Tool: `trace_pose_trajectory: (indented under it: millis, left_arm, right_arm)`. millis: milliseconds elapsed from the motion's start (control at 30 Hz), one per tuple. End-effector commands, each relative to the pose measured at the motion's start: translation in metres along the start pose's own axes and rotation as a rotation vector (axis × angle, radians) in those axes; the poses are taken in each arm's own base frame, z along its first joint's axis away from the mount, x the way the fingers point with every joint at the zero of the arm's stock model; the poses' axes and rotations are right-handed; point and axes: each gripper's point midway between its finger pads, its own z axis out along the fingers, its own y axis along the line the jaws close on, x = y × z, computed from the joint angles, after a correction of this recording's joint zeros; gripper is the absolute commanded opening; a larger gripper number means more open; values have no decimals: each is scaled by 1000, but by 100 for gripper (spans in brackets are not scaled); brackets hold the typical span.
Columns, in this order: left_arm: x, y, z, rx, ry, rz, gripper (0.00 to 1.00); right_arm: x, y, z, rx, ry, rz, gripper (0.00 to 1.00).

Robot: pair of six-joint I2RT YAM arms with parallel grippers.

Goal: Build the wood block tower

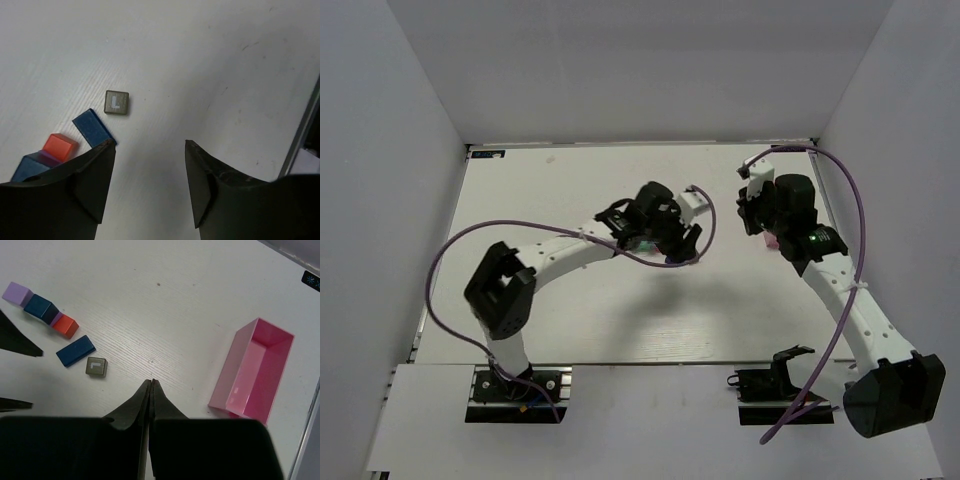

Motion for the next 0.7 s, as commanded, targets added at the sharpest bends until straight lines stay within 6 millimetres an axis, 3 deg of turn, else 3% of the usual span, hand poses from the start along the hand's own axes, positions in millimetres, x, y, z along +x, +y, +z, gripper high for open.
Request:
trace_pose_trajectory:
  millis: [0,100,333,533,567,633,667]
  left_arm:
    - [16,4,20,-90,93,32,69]
    - [19,12,40,-125,116,62,71]
    - [42,25,75,-229,204,94,74]
    - [45,33,86,-278,212,105,75]
    - [38,33,86,-279,197,107,75]
    - [45,35,92,-278,220,104,75]
    - [39,34,92,-279,206,106,75]
  right_arm:
    - [-14,-5,-13,14,-55,48,2]
    - [-23,-14,-27,57,-111,43,2]
    - [-12,-20,-31,85,-108,43,2]
    - [-13,-17,-33,63,-117,42,4]
    - [-12,-18,-32,65,-113,41,4]
    - [-12,-17,-32,61,-114,38,4]
    - [-12,-18,-32,64,-115,38,4]
